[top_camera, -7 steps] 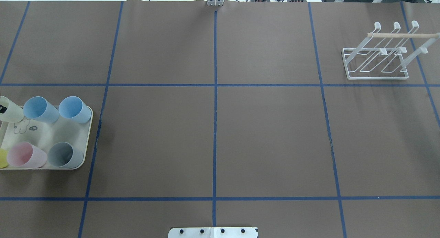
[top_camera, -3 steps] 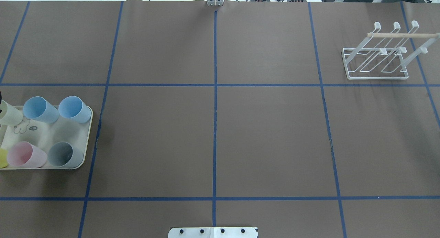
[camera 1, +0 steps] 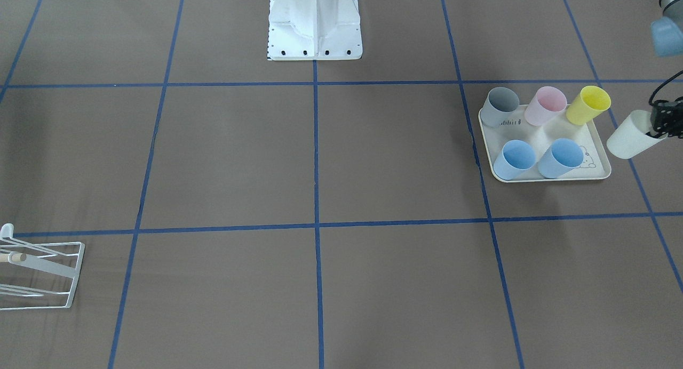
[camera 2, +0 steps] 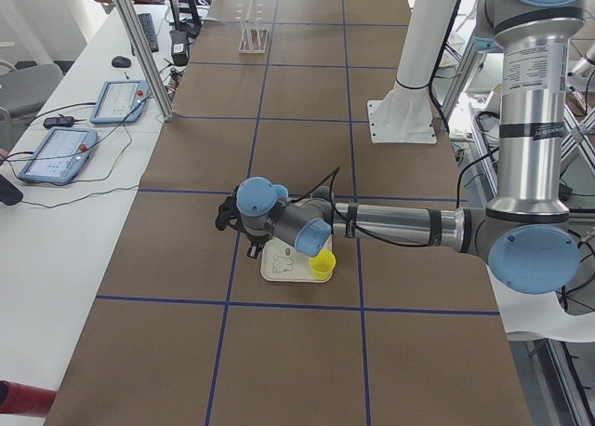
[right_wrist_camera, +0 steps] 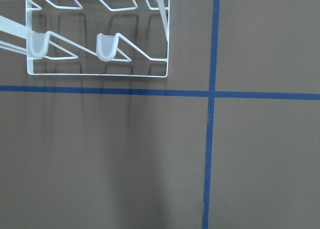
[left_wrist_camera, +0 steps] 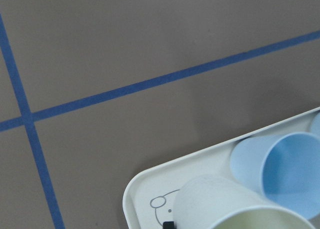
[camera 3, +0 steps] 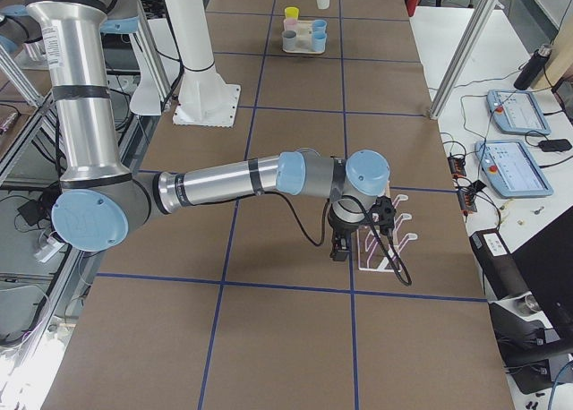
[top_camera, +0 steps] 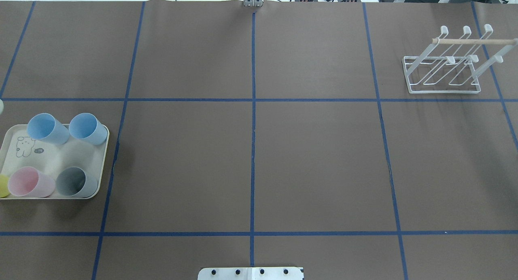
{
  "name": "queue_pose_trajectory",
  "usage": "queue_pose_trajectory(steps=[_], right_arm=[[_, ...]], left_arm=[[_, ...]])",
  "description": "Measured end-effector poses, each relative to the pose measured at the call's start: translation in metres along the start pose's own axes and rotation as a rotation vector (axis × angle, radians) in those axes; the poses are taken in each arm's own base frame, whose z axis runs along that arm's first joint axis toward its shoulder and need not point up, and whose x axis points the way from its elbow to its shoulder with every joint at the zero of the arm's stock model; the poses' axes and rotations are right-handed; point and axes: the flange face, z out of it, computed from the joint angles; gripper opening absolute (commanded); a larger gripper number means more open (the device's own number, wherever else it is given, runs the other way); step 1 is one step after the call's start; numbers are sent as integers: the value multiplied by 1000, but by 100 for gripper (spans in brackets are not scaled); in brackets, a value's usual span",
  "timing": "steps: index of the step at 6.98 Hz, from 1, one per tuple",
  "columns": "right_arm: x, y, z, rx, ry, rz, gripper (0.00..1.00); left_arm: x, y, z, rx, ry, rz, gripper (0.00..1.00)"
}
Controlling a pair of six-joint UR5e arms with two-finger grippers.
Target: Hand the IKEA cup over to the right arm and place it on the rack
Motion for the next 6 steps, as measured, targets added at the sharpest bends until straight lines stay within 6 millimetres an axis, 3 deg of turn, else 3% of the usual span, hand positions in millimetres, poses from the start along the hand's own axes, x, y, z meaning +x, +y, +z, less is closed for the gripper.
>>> queue_pose_trajectory(steps=[1,3,5,6], right_arm=[[-5,3,0,25,-31,-27,100],[-37,8,-6,94,-65,-118,99],[-122,14,-2,92,-120,-63,99],[-164,16,4,103,-154,-16,99]], left_arm=[[16,-5,-41,45,-12,-22,0],[66,-18,-89,94,6,-73,0],[146,-38,-105,99,124,-169,0],[200,-55,-98,72,192,-223,0]])
